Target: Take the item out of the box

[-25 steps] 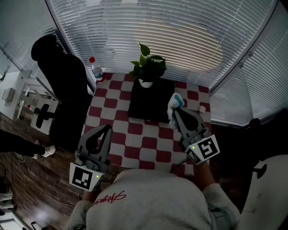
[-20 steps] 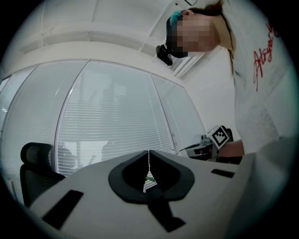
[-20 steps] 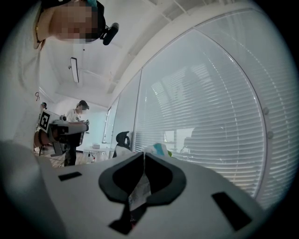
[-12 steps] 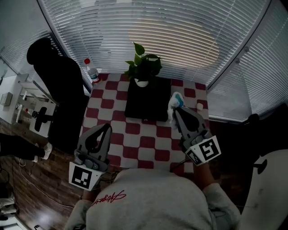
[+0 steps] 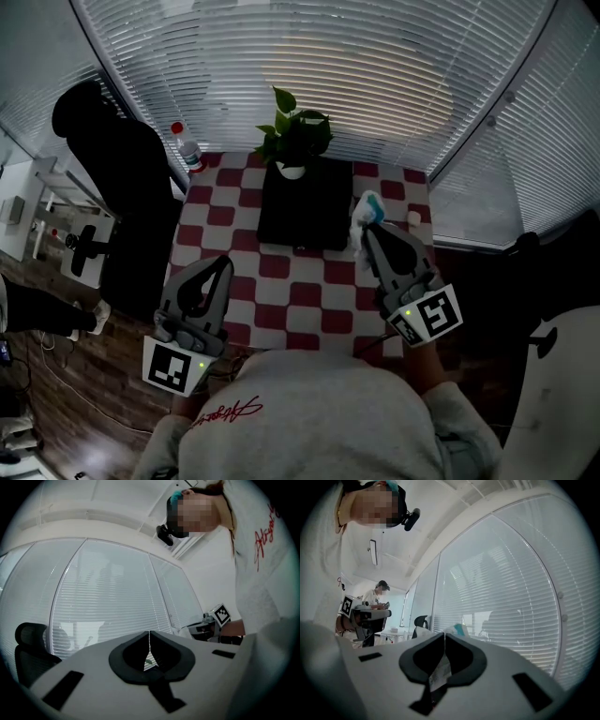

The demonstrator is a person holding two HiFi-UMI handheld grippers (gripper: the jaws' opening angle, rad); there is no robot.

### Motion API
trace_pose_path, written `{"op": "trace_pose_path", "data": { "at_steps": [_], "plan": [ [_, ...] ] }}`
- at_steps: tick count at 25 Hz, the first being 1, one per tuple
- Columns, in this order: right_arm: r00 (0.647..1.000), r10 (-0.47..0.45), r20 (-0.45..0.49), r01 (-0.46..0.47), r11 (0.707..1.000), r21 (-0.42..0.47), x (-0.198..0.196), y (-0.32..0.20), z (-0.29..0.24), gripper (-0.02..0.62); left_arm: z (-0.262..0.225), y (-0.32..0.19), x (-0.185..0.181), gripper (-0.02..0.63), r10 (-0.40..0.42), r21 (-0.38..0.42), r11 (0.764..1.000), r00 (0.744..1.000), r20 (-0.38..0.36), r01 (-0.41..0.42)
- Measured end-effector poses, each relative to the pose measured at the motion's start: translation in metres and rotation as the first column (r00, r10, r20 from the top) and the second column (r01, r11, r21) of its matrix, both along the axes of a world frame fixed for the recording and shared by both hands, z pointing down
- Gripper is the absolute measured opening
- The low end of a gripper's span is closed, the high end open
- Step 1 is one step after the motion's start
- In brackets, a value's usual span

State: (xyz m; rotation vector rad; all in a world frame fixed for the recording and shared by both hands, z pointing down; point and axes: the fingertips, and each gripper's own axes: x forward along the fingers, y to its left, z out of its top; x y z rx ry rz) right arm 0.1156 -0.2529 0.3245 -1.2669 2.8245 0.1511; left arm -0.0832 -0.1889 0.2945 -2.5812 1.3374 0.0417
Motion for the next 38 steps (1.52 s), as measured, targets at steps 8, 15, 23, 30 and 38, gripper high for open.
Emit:
{"op": "trace_pose_path", "data": {
  "at_steps": [8, 15, 23, 30, 38],
  "plan": [
    [1.000, -0.007, 0.011, 0.007, 1.000, -0.003, 0.000, 0.007, -0.001, 0.020, -0.003, -0.001, 0.002, 0.018, 0.010, 0.003, 1.000, 1.000, 0.006, -0.010],
    [1.000, -0.012, 0.026, 0.012, 1.000, -0.004, -0.001, 0.013, -0.003, 0.021, -0.006, -0.003, 0.002, 0.018, 0.012, 0.004, 1.000, 1.000, 0.010, -0.012],
    [0.998, -0.011, 0.055, 0.011, 1.000, 0.004, -0.001, 0.021, -0.008, 0.021, -0.004, -0.002, 0.001, 0.018, 0.009, 0.002, 1.000, 1.000, 0.008, -0.009],
    [0.998, -0.006, 0.070, 0.005, 1.000, 0.019, 0.003, 0.025, -0.013, 0.021, -0.006, -0.003, 0.001, 0.018, 0.006, 0.012, 1.000, 1.000, -0.002, -0.006],
    [0.996, -0.002, 0.084, 0.000, 1.000, 0.028, 0.007, 0.026, -0.020, 0.021, -0.007, -0.006, 0.006, 0.018, 0.031, 0.008, 0.999, 0.999, 0.015, -0.031]
  ]
}}
